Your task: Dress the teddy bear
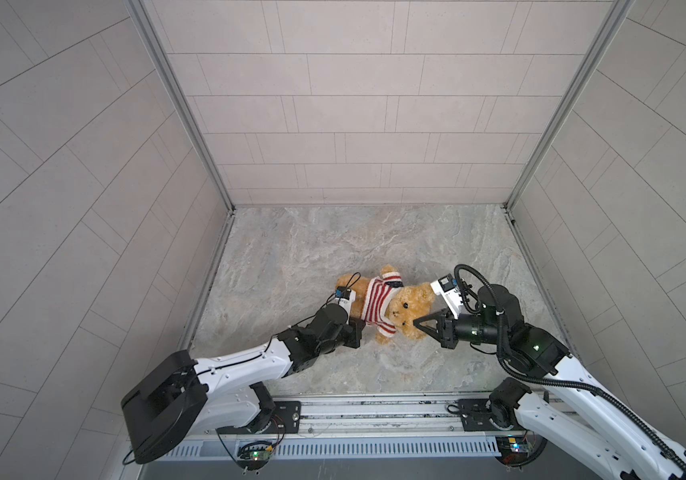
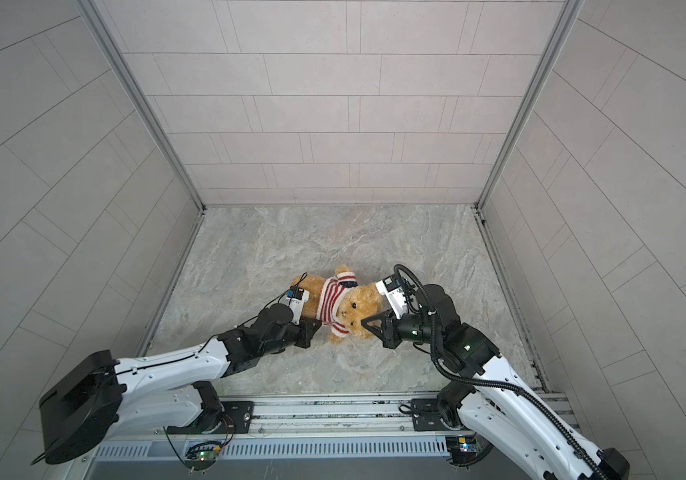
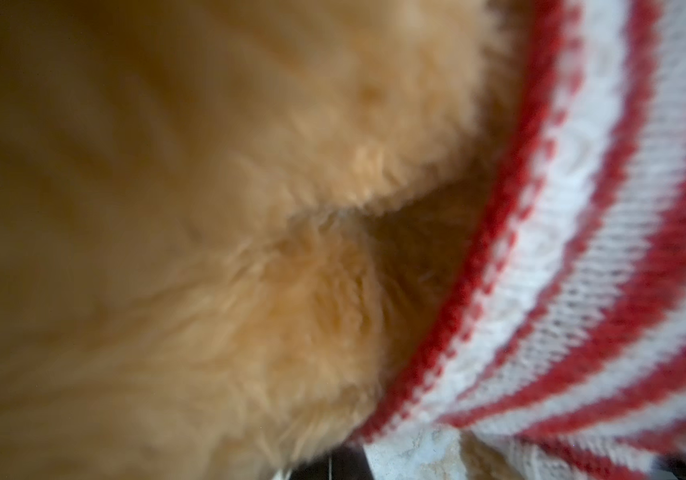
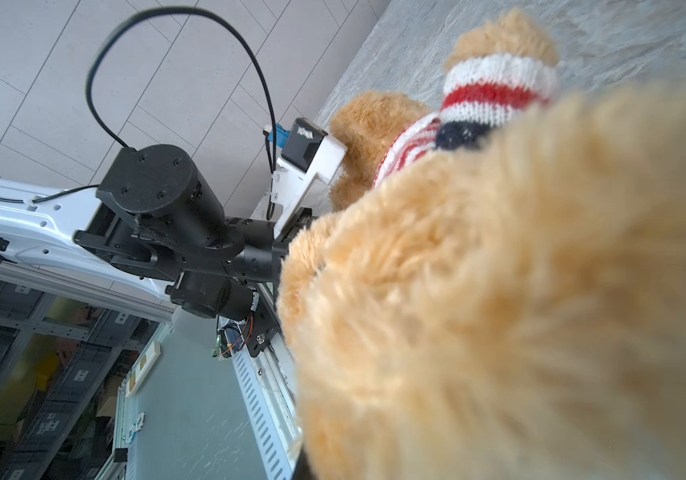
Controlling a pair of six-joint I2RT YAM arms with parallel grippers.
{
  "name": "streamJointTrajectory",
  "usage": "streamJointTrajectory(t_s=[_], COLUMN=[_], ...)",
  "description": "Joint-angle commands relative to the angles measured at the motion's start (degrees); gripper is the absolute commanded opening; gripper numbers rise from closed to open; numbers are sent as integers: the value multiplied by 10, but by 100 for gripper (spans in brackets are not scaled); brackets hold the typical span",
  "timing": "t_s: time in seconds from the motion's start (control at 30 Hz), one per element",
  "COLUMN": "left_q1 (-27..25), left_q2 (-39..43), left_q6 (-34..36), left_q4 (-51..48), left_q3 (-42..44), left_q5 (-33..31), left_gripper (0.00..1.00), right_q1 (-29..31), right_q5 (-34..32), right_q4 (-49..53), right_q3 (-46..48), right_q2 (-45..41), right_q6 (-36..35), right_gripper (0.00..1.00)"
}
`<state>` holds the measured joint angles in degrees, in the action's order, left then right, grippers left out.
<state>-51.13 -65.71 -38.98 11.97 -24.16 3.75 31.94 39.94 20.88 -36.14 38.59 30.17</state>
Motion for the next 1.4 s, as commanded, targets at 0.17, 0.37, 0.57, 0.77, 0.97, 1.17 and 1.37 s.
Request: streamJointTrajectory(t_s=[0.17,0.37,0.57,0.77,0.97,1.17,1.37], left_q1=[3,4,8,40,44,52,69], left_q2=[121,209,209,170,149,159,182], left_q6=[26,59,83,78,66,51,40], left_q4=[-64,-179,-220,-205,-173,-155,-148], left_q3=[15,-20,-73,-93,-86,-65,-36], left_q5=[22,6,-7,2,19,36,45], left_gripper=[32,38,38,33,21,0,0], right_q1=[3,5,35,72,78,78,78], right_q5=[12,31,40,18,7,-6,-18], right_q4=[5,-12,-20,1,-3,3,21], right_q3=[-16,0,3,-3,-6,-8,-14], right_q2=[-4,-1,-21,-4,-8,-12,-12], right_q6=[-52,-84,-118,-151,-156,-164,-178], right_gripper=[0,0,0,0,0,0,0])
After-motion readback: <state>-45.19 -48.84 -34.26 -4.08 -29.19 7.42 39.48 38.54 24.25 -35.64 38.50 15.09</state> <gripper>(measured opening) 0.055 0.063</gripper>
